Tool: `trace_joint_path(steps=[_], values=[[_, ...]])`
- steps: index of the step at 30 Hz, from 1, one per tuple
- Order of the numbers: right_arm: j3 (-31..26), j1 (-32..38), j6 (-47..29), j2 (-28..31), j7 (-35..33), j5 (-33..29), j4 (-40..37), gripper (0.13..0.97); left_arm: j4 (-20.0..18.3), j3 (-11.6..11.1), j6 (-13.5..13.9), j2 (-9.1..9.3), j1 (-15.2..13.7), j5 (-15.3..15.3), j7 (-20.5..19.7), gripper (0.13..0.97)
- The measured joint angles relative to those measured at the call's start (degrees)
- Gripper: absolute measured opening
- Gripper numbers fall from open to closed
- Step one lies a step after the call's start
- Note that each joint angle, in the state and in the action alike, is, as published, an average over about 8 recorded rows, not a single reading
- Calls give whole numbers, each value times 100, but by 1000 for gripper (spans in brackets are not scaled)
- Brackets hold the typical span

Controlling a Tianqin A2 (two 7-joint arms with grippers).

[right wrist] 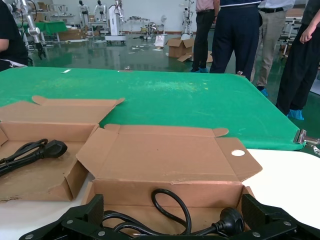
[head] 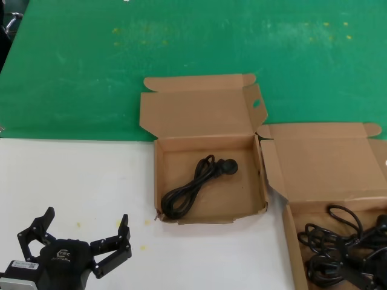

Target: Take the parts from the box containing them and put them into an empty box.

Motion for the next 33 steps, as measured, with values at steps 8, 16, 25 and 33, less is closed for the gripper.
trace_joint_path(steps=[8, 16, 25, 33], values=[[0, 0, 0, 0, 0, 0, 0, 966, 0, 0, 0, 0, 0, 0, 0, 966], [0, 0, 0, 0, 0, 0, 0, 966, 0, 0, 0, 0, 0, 0, 0, 966], [0, 0, 0, 0, 0, 0, 0, 966, 0, 0, 0, 0, 0, 0, 0, 966], [0, 0, 0, 0, 0, 0, 0, 966, 0, 0, 0, 0, 0, 0, 0, 966]])
